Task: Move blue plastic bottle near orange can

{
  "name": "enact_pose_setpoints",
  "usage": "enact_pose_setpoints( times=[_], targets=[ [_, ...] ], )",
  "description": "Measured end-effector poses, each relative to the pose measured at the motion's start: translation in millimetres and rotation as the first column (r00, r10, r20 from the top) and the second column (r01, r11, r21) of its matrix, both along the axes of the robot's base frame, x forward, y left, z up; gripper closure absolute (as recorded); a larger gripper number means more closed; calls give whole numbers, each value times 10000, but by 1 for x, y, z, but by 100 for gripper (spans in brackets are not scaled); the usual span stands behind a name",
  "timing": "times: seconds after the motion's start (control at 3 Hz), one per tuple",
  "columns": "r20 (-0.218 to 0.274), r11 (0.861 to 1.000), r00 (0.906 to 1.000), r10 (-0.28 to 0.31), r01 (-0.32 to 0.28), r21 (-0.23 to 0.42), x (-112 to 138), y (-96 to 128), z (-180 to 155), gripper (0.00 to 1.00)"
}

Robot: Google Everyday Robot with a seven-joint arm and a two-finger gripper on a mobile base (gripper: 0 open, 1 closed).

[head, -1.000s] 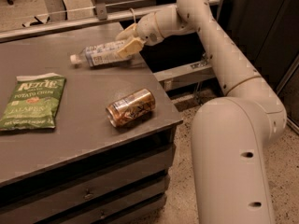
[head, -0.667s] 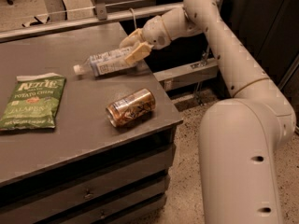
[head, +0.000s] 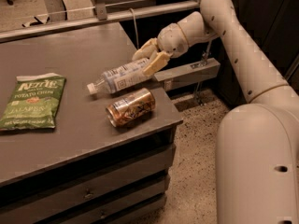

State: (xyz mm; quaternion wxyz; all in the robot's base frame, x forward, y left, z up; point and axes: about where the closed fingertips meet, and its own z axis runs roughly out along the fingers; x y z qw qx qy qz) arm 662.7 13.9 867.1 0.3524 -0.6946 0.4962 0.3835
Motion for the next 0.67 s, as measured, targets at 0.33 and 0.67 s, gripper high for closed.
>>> enact_pose_setpoints(
  times=[0.33, 0.67],
  targets=[
    [63, 9992, 9992, 403, -403, 43, -17, -12, 7, 100],
    [142, 9980, 9980, 624, -626, 133, -24, -15, 10, 100]
  ],
)
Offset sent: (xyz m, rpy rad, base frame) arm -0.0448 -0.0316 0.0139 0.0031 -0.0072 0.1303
